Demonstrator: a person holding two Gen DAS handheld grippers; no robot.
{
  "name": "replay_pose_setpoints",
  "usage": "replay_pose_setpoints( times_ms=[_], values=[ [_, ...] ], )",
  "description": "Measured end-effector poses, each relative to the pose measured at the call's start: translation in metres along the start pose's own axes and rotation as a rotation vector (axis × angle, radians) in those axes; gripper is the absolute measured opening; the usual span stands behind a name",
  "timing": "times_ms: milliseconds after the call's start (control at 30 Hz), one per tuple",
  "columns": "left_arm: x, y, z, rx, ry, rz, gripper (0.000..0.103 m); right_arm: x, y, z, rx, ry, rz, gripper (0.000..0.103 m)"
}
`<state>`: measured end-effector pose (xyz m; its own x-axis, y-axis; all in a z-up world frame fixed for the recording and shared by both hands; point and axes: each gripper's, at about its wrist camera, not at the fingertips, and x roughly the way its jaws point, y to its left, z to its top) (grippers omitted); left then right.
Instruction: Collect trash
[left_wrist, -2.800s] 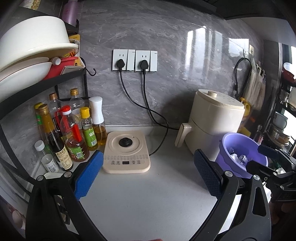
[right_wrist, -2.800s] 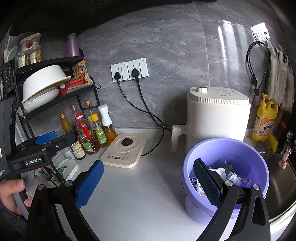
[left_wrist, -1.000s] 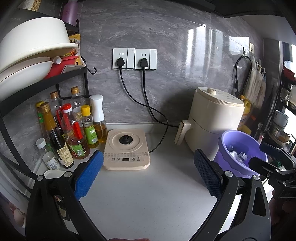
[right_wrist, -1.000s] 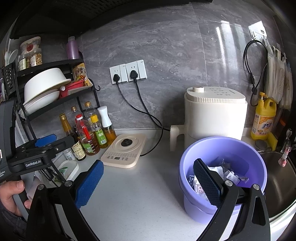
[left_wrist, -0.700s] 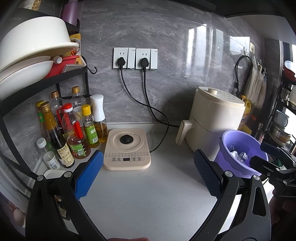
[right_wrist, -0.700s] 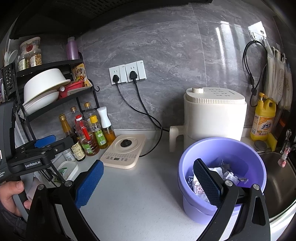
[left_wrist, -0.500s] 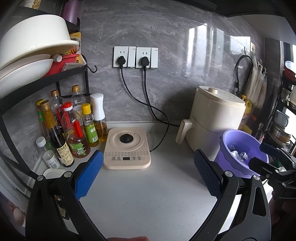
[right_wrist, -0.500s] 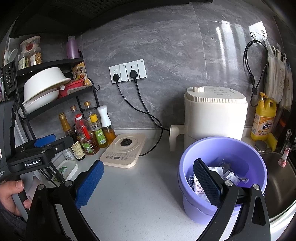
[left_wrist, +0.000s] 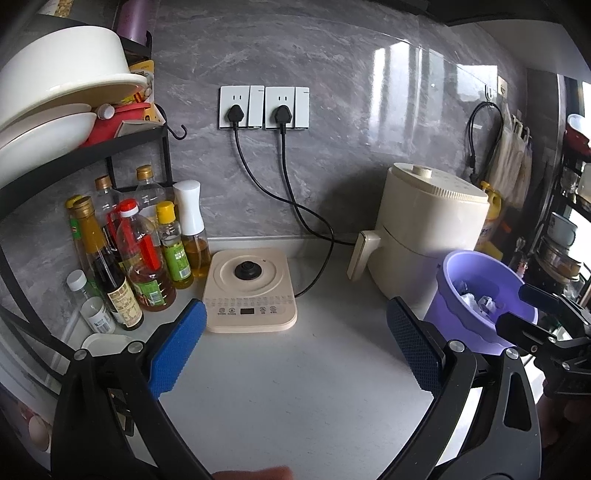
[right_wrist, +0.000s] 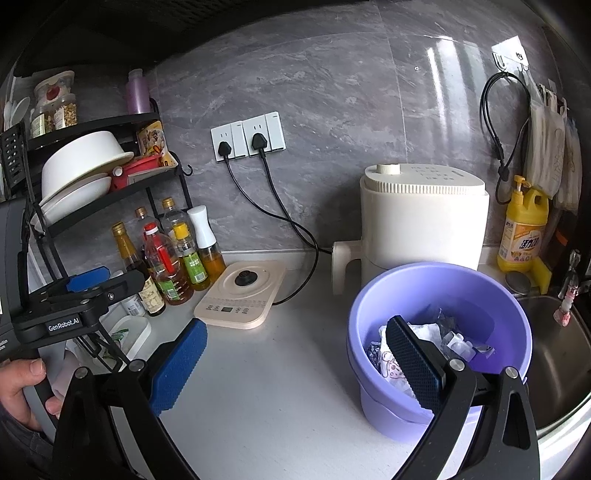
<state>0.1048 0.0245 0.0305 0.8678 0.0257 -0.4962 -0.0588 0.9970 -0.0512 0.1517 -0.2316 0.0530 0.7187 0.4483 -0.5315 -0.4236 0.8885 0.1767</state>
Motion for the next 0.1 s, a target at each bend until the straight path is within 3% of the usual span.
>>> replay_pose_setpoints(
  times_ms=[100],
  values=[
    [-0.0024,0.0019,-0.0033,0.005,0.006,0.004,0.097,0.0045,0.0022,-0.0019,-0.001,0.012,0.008,0.095]
  ],
)
